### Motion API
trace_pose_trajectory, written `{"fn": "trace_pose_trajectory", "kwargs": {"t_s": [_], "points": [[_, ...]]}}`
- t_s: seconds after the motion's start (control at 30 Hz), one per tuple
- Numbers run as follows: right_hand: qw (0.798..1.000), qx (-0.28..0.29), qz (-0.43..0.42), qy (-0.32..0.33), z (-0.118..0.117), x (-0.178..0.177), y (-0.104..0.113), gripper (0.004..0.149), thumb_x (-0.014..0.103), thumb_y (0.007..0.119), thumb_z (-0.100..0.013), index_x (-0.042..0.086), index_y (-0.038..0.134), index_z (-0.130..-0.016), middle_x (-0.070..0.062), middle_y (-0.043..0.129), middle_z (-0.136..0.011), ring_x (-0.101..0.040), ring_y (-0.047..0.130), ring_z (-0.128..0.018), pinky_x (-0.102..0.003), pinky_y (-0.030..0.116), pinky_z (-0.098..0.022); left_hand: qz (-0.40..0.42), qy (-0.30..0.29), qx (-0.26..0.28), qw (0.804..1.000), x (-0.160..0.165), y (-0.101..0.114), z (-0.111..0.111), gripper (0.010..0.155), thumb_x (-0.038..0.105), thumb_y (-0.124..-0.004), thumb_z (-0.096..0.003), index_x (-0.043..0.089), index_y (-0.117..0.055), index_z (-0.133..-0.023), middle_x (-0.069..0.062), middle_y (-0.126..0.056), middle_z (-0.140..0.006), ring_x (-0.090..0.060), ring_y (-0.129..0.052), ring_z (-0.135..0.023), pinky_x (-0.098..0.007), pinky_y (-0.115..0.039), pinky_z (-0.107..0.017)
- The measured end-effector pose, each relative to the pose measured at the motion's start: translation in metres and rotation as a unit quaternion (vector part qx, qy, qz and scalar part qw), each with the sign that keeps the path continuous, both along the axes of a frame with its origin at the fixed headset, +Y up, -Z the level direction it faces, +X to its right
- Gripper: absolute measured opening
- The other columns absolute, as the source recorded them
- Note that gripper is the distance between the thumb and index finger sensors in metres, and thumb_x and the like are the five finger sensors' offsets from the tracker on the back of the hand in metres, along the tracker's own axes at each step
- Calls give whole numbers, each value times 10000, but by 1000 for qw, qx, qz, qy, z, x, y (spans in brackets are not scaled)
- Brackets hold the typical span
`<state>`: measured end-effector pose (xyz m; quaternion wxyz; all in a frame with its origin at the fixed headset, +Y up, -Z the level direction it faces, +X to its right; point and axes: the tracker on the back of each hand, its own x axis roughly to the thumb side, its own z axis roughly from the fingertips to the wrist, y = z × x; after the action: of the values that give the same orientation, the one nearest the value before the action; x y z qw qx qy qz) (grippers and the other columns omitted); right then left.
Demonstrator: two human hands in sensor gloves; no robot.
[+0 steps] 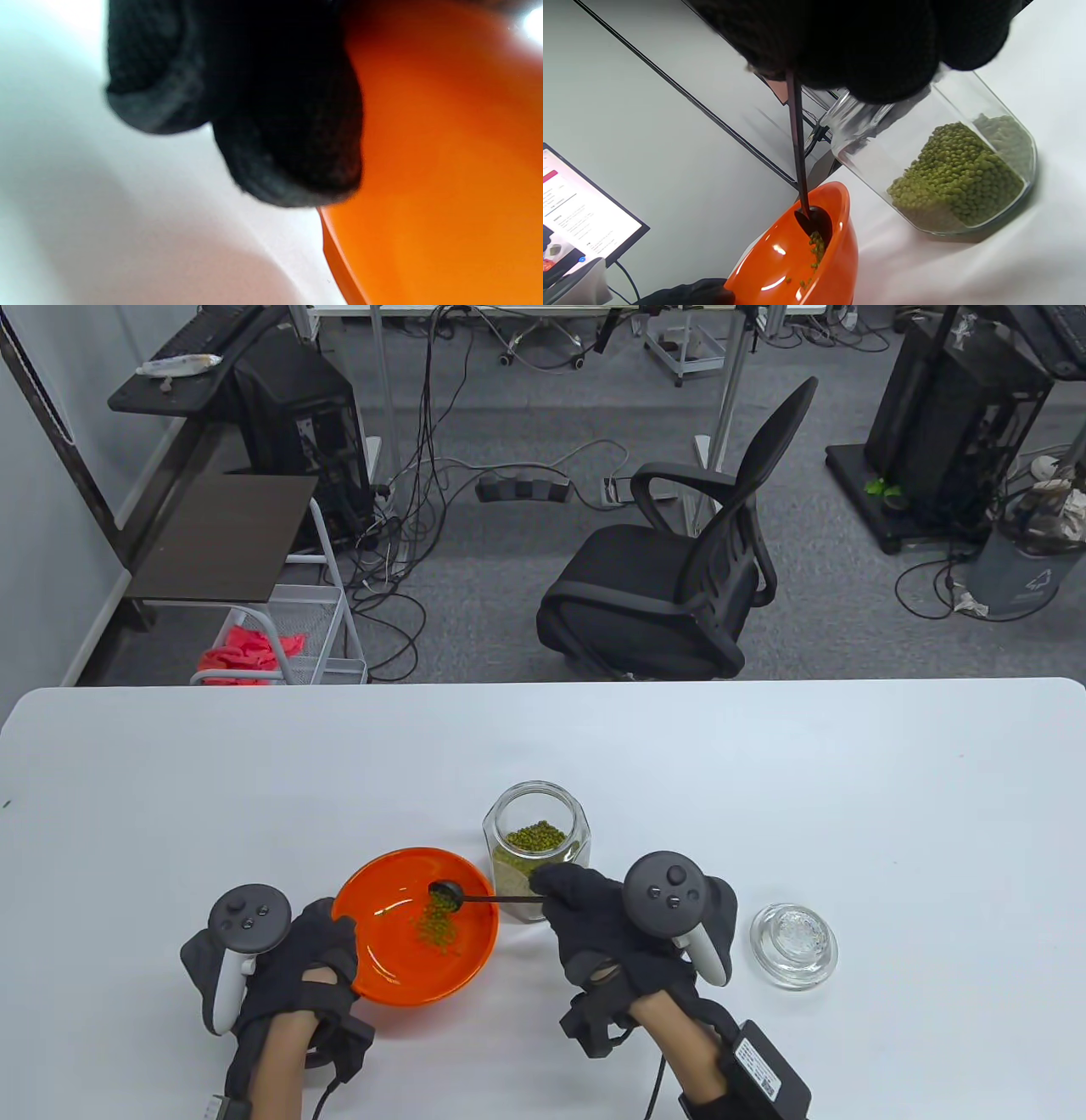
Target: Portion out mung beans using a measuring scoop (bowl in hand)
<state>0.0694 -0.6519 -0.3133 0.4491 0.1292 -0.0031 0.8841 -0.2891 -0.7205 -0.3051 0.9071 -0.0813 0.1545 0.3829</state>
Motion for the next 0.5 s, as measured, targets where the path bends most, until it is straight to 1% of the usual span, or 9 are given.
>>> {"fn": "trace_pose_trajectory", "kwargs": {"t_s": [0.2, 0.5], "points": [[1000, 10, -6, 8, 1, -4, 3, 417, 149, 824, -413, 175, 848, -828, -179, 874, -730, -351, 939, -552, -644, 699, -530, 2, 2, -1, 1000, -1, 0, 0, 561, 411, -723, -522, 101, -675, -987, -10, -942, -734, -59, -1116, -177, -189, -966, -140], [999, 36, 6, 3, 7, 1, 15, 399, 143, 829, -411, 199, 880, -803, -177, 872, -742, -360, 935, -568, -650, 689, -538, 4, 5, 0, 1000, -3, 0, 1, 562, 413, -722, -523, 101, -673, -988, -9, -940, -735, -58, -1116, -180, -187, -966, -141]]}}
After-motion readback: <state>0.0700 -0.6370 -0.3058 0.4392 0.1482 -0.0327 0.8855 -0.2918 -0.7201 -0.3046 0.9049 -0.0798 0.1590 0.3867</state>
